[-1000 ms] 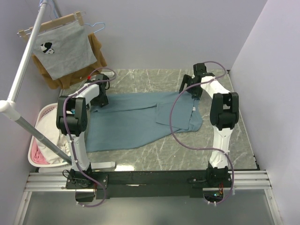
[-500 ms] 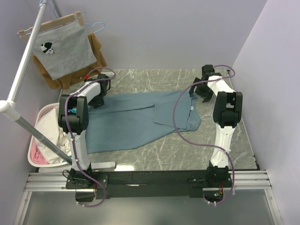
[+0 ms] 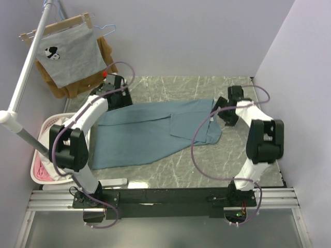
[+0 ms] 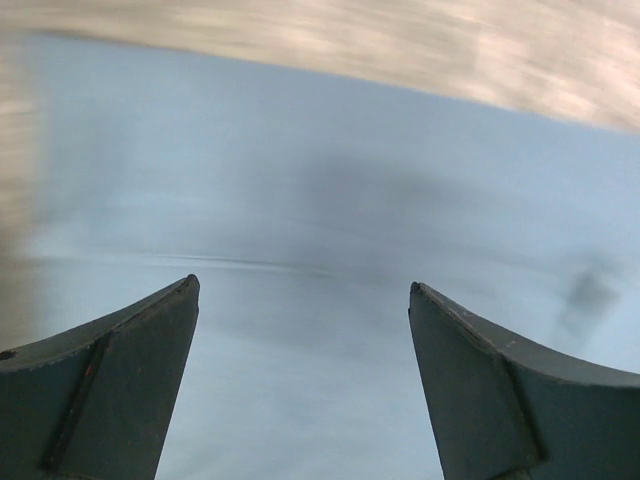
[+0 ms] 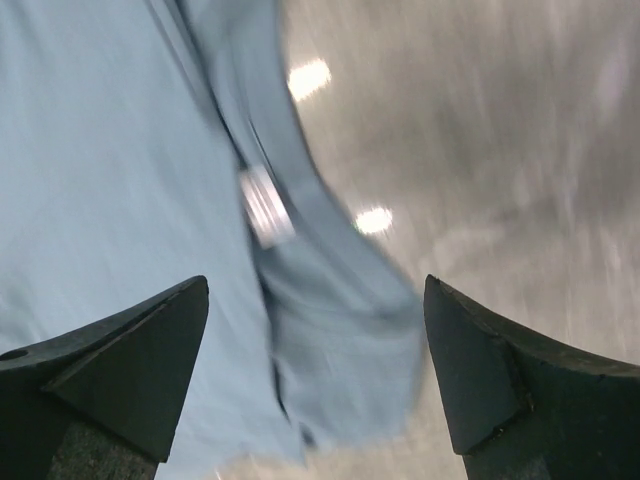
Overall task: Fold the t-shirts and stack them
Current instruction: Fold the flattened tshirt in 1/3 of the way
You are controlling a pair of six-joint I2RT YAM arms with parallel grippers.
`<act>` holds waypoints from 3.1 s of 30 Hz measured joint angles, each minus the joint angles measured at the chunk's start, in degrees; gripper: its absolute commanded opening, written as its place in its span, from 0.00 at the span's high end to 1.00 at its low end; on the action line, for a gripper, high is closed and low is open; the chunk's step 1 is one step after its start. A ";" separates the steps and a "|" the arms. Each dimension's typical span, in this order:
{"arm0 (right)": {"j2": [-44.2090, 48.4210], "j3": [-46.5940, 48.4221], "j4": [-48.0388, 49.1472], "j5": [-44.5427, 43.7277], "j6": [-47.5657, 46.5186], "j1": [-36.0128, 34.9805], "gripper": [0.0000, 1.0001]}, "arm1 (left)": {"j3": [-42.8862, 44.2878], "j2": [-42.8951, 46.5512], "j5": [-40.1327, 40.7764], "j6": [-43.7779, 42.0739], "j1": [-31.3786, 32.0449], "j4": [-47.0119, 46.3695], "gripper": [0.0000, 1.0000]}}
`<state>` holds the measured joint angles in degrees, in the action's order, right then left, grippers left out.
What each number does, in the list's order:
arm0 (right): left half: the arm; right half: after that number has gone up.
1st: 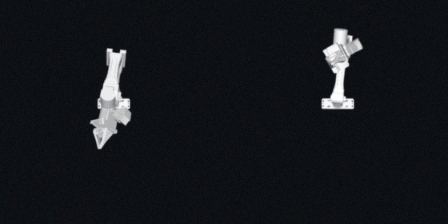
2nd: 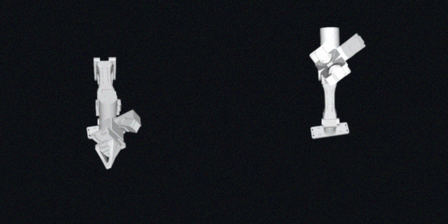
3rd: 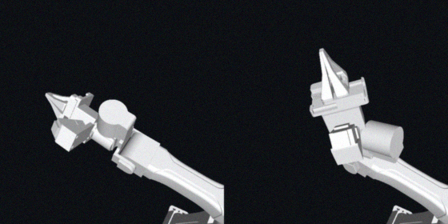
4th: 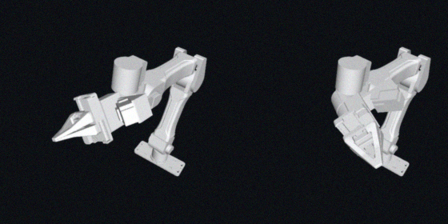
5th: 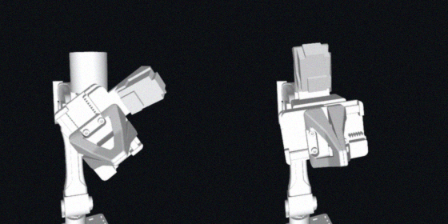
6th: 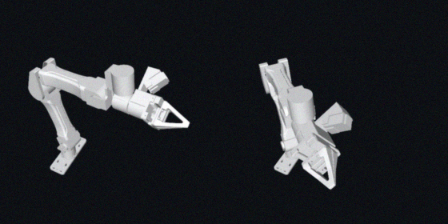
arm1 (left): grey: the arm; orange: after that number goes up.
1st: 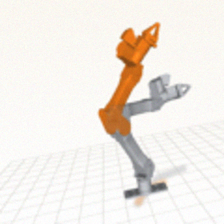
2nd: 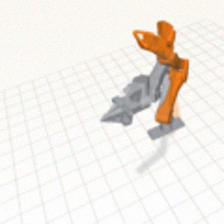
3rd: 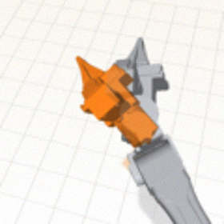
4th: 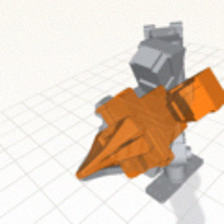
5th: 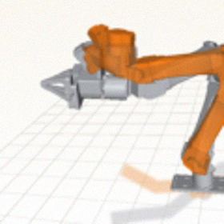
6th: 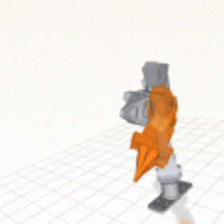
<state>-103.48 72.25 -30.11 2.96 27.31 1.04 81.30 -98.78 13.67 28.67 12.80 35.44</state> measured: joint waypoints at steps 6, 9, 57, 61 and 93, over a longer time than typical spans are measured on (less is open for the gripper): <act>15.89 -18.84 3.26 0.94 3.19 -0.90 0.08 | -3.45 0.79 -10.03 -0.48 8.79 -7.30 0.11; 21.18 -24.74 4.02 1.18 4.66 -1.99 0.10 | -4.07 -2.49 -11.58 -0.48 12.13 -8.61 0.12; -12.46 19.19 2.78 14.91 6.93 -7.72 0.95 | -1.33 -15.28 -10.32 -1.64 17.73 -7.91 0.12; -20.61 28.52 1.31 15.34 7.74 -7.93 0.68 | -1.33 -15.28 -9.49 -1.68 17.84 -7.93 0.12; -3.48 -5.38 14.58 7.04 0.46 -10.29 0.36 | -2.82 -14.64 -7.15 -0.46 17.94 -9.64 0.08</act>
<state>-106.96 66.87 -15.53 10.00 27.77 -9.26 78.48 -113.43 6.52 28.21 30.74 25.80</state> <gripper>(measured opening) 0.699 0.913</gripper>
